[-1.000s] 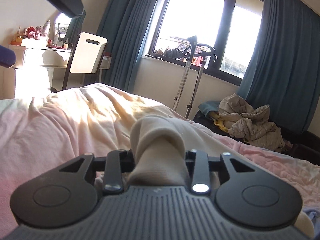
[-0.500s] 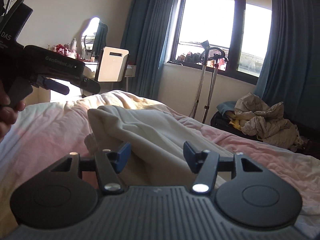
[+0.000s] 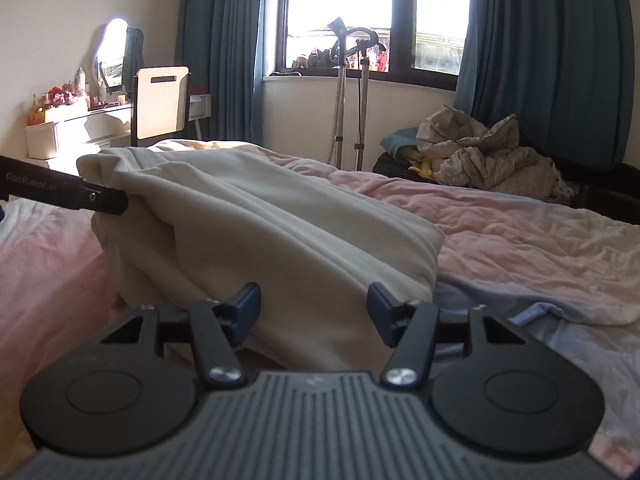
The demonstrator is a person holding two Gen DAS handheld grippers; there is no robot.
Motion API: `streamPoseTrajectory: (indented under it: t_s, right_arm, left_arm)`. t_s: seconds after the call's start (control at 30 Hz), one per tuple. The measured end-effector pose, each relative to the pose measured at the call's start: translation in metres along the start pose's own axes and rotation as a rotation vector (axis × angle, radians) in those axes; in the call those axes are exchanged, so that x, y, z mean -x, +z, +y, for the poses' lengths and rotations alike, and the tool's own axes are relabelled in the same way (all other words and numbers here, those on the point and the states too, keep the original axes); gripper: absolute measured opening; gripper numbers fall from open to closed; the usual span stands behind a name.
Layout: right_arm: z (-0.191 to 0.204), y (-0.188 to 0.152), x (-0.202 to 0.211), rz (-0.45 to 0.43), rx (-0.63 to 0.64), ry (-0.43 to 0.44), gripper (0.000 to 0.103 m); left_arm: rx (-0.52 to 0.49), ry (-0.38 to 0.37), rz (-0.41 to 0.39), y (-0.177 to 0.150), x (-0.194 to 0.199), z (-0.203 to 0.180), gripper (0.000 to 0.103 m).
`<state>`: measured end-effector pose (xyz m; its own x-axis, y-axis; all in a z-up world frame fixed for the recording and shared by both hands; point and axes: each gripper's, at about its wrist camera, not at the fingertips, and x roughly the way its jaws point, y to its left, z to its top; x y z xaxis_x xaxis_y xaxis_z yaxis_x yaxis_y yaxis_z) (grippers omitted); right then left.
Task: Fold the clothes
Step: 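Grasp the ribbed cuffs with the left gripper while the right gripper grasps the folded edge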
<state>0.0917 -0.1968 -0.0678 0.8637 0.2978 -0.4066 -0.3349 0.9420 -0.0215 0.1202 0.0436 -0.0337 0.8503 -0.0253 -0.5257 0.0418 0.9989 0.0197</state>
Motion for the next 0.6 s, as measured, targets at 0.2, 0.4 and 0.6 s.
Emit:
streamPoseTrajectory:
  t_s: [0.2,0.4,0.6]
  right_arm:
    - [0.004,0.003,-0.008,-0.046,0.035,0.045,0.073]
    - [-0.001,-0.003,-0.021,-0.032,0.04,0.019,0.077]
    - [-0.022,-0.006,-0.017,0.021,-0.095,-0.033,0.058]
  left_arm:
    - [0.179,0.047,-0.023,0.005,-0.026,0.021,0.095]
    - [0.387,0.087,-0.045,0.008,-0.033,0.053,0.095]
    - [0.468,0.066,-0.038,0.002,-0.038,0.065,0.088]
